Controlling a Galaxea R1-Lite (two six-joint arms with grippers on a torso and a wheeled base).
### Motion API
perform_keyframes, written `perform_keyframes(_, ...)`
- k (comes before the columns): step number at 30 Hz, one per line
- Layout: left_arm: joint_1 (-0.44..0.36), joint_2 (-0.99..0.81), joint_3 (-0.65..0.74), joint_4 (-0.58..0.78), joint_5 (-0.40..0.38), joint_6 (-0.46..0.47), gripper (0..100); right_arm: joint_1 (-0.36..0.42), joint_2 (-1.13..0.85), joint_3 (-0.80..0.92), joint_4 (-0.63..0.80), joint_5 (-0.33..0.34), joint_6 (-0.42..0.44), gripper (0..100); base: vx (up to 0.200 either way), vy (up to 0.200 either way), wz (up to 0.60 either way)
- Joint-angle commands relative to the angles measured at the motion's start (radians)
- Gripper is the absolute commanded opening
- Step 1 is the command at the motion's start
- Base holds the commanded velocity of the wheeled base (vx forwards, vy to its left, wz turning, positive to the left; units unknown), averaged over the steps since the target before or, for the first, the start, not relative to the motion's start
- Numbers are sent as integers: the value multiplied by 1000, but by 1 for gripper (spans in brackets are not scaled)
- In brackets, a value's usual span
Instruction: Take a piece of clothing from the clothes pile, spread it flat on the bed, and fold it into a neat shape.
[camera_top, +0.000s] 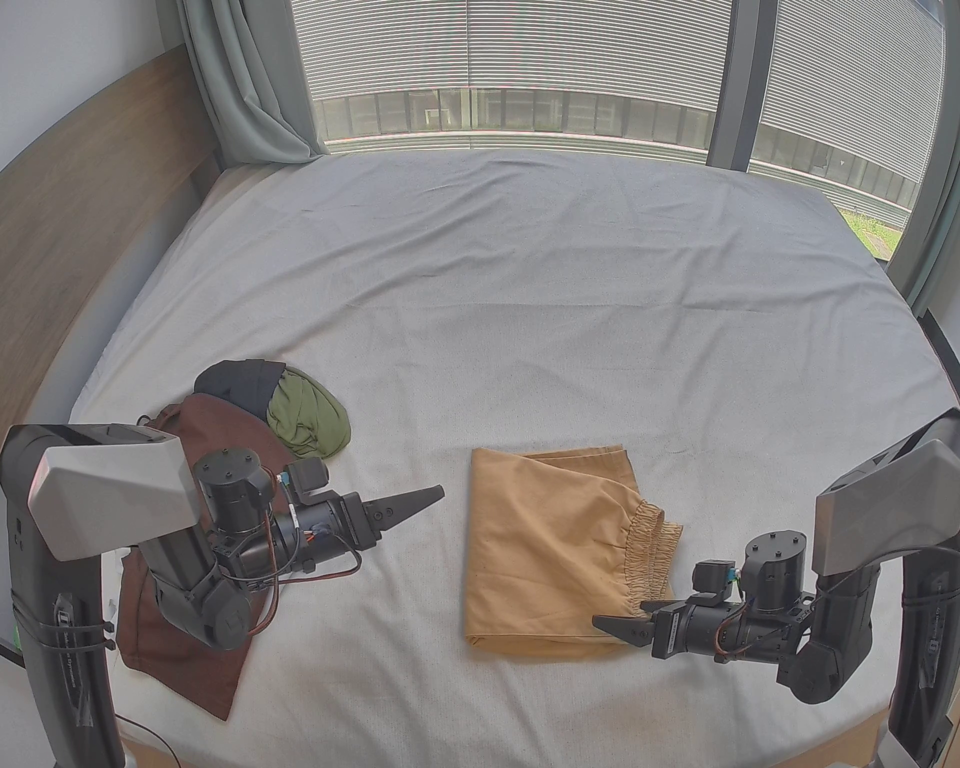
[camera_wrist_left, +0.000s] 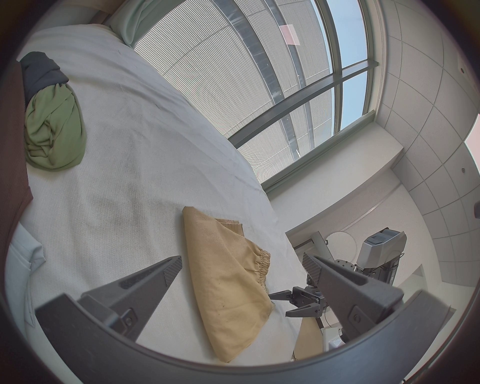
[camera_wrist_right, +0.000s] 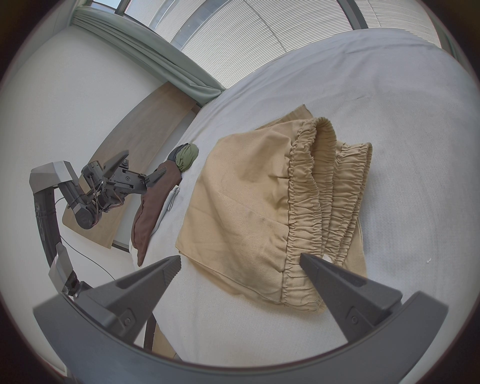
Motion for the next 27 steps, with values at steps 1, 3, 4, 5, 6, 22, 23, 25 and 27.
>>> perform_keyframes(1,0,11,8,1,-1,13,100,0,26,-3,1,0,0,100,0,0,0)
perform_keyframes(3,0,11,8,1,-1,13,100,0,25,-3,1,0,0,100,0,0,0)
perform_keyframes(4,0,11,8,1,-1,13,100,0,25,-2,1,0,0,100,0,0,0)
perform_keyframes(5,0,10,8,1,-1,13,100,0,23,-2,1,0,0,100,0,0,0)
perform_keyframes(6,0,10,8,1,-1,13,100,0,21,-2,1,0,0,100,0,0,0)
perform_keyframes(22,0,4,29,0,2,51,100,-22,-127,55,3,7,-3,100,0,0,0)
perform_keyframes(23,0,4,31,0,2,54,100,-24,-127,55,4,7,-3,100,0,0,0)
perform_keyframes(25,0,4,45,0,-1,108,100,-27,-141,63,4,5,-3,100,0,0,0)
perform_keyframes(27,0,4,49,0,-1,128,100,-30,-149,72,4,4,-4,100,0,0,0)
